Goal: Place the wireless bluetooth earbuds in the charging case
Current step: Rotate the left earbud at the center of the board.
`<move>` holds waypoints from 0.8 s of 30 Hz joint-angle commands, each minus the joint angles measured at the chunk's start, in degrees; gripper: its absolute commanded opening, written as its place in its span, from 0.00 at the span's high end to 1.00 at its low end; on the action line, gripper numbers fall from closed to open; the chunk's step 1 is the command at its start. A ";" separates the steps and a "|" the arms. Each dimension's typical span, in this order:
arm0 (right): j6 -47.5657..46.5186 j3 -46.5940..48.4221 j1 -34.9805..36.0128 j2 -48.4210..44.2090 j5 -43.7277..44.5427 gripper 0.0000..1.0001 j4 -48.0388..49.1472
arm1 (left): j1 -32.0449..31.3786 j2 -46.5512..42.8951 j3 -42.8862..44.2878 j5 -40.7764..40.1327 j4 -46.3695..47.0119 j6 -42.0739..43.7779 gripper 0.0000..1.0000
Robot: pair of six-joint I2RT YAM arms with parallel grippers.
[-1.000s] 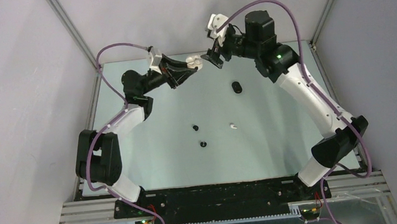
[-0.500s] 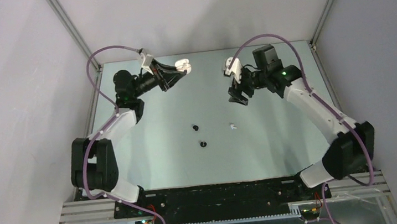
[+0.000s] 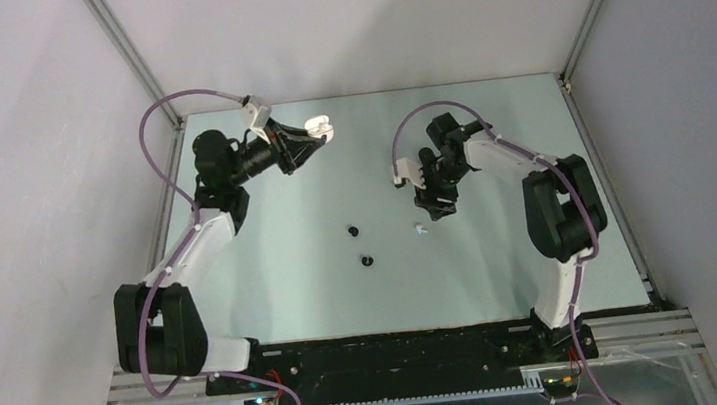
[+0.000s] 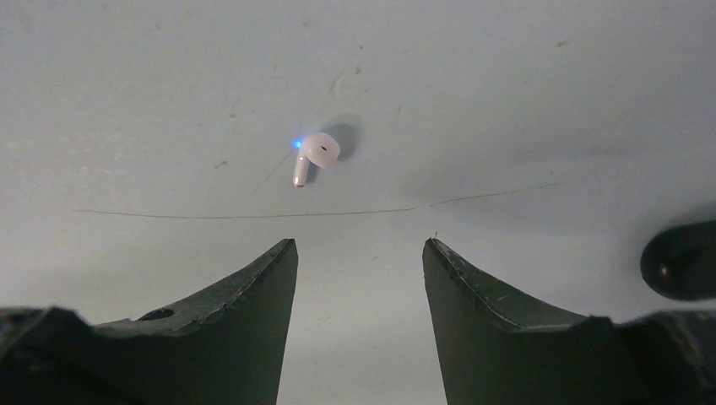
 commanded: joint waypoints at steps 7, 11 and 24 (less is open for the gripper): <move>-6.42 3.06 3.55 6.05 4.25 0.37 0.81 | 0.62 -4.93 -1.32 -1.65 -5.25 4.21 1.00; -5.95 3.05 4.25 7.69 5.22 0.38 1.64 | 0.64 -5.51 -1.59 -1.91 -5.68 4.23 1.00; -4.18 1.94 5.69 8.49 6.50 0.39 4.13 | 0.67 -5.89 -1.97 -2.53 -6.20 4.62 1.00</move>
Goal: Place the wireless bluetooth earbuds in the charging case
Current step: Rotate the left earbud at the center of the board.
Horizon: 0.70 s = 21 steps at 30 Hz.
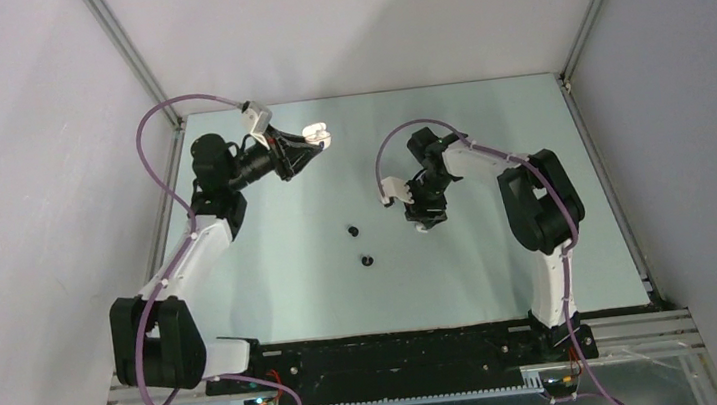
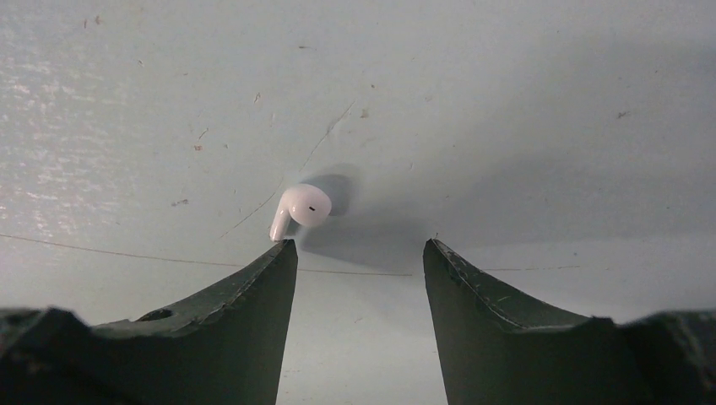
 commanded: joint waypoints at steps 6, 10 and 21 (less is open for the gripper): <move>1.49 0.71 2.84 0.76 -0.27 0.40 1.26 | 0.43 -2.42 -0.47 -0.71 0.90 1.65 1.00; 1.56 0.71 4.33 0.22 -1.52 0.40 -0.46 | 0.43 -2.43 -0.56 -0.50 0.57 1.95 1.00; 6.99 5.88 2.12 -1.84 -6.81 0.42 -7.32 | 0.42 -1.97 -0.66 -0.36 0.41 2.36 1.00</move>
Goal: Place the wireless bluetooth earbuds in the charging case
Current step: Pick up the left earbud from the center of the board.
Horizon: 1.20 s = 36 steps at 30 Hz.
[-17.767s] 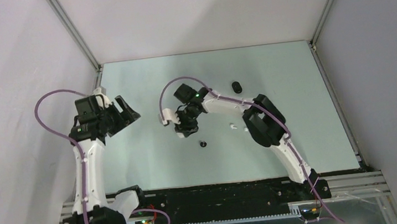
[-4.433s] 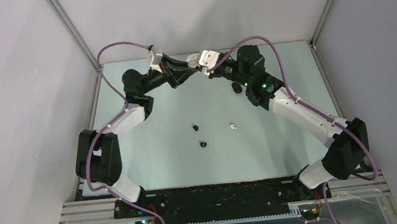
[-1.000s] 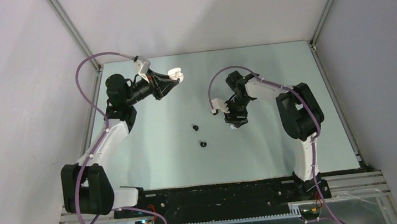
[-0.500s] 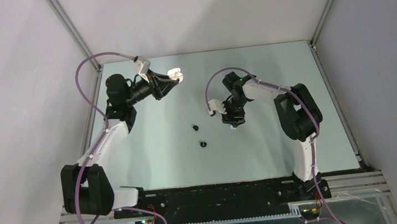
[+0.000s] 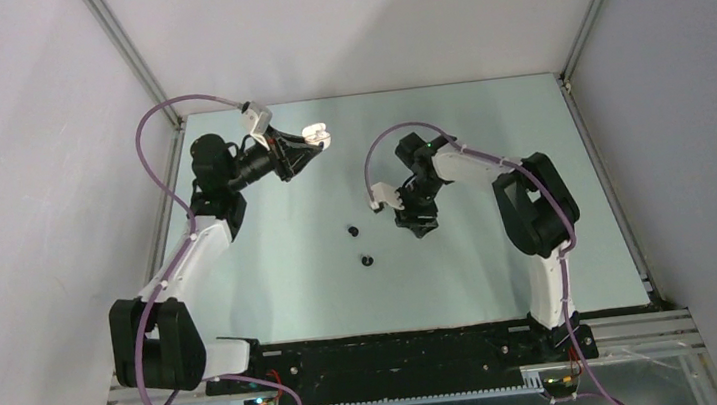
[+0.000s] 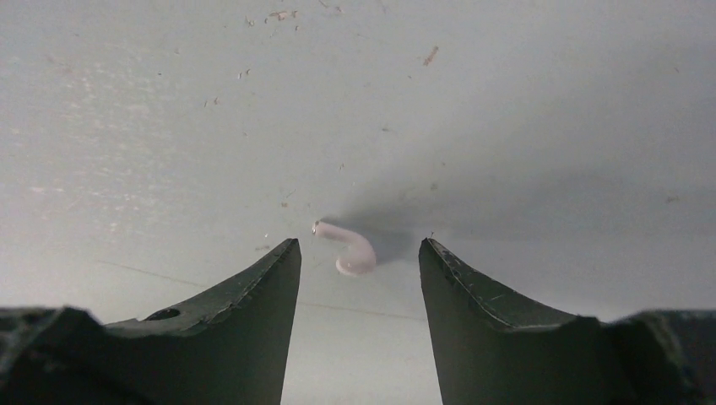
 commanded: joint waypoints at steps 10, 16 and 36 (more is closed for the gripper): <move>1.86 9.95 -5.04 -0.31 -7.08 0.57 -12.00 | 0.43 -1.49 -0.97 -0.31 0.93 1.05 1.00; 2.03 14.80 -4.96 4.95 -6.09 0.63 -14.05 | 0.41 -1.87 -1.21 -0.69 0.88 0.95 1.00; -7.80 12.50 -1.93 6.46 -3.18 0.59 -13.91 | 0.39 -2.94 -2.21 -2.04 -0.35 1.13 1.00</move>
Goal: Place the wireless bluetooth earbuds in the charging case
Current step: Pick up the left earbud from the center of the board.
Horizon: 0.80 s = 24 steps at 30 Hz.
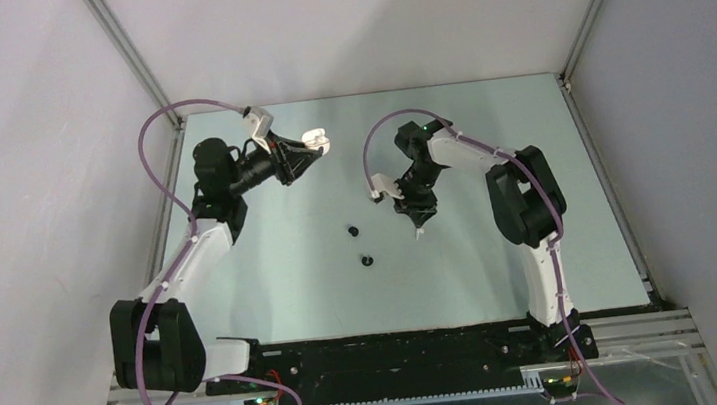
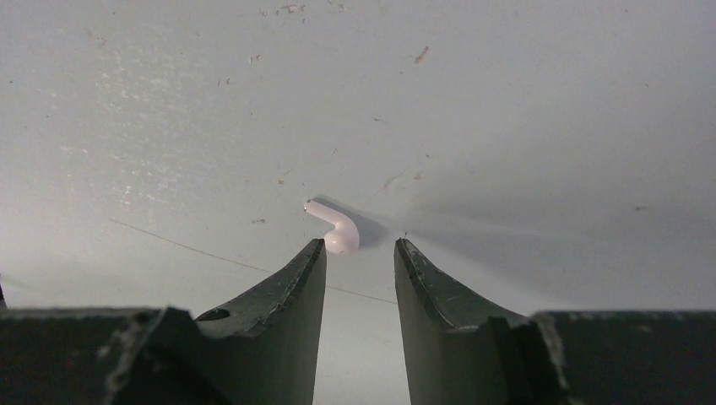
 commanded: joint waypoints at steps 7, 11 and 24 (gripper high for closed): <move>-3.84 -1.89 1.03 0.29 2.24 0.59 0.20 | 0.41 -2.84 -0.64 -0.72 0.51 0.93 1.00; -4.13 -2.49 0.98 0.15 2.82 0.60 0.19 | 0.41 -2.74 -0.73 -0.93 0.44 0.95 1.00; -2.79 -4.80 1.51 -0.08 3.57 0.61 2.46 | 0.40 -2.82 -1.07 -1.19 0.44 0.99 1.00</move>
